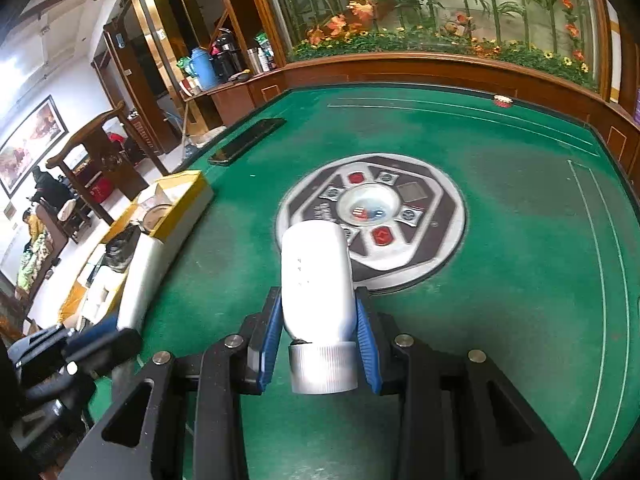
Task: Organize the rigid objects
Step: 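Lift the marker and pill bottle and carry them toward the tray with both tools, then lower the marker and pill bottle into the tray and open both tools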
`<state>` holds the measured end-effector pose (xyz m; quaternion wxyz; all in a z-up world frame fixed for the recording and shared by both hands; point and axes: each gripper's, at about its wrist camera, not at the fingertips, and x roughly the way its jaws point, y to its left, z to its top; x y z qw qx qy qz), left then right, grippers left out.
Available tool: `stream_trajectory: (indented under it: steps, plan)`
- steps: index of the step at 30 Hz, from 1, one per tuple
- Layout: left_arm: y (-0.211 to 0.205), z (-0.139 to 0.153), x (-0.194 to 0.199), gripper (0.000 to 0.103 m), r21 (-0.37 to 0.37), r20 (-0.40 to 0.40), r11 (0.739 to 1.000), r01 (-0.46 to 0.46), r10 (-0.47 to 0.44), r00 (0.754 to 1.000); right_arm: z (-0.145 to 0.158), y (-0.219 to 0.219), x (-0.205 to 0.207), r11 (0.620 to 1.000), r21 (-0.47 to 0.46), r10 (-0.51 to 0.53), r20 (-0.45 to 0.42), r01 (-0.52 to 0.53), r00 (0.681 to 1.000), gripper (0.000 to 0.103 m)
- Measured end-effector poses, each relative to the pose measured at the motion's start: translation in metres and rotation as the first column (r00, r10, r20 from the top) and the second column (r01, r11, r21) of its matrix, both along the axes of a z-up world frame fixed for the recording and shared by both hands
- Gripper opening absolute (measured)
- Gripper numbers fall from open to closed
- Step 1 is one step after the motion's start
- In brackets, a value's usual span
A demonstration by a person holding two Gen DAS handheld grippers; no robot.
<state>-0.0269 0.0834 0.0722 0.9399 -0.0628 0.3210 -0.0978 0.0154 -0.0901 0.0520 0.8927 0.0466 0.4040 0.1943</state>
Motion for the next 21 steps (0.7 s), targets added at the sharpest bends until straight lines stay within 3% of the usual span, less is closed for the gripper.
stream_trajectory:
  steps: [5,13,21]
  plan:
    - [0.044,0.005,-0.006,0.014,-0.02,0.021,0.995,-0.098,0.099,0.995,0.007,0.027,-0.014,0.997,0.05,0.06,-0.008,-0.06,0.998,0.034]
    - [0.132,-0.011,-0.009,0.014,-0.082,-0.018,0.955,-0.285,0.285,0.958,0.018,0.107,-0.04,0.968,0.098,0.23,0.0,-0.229,0.973,0.034]
    - [0.165,-0.036,-0.003,0.015,-0.108,-0.078,0.933,-0.342,0.335,0.939,0.016,0.183,-0.042,0.941,0.093,0.33,-0.027,-0.327,0.943,0.034]
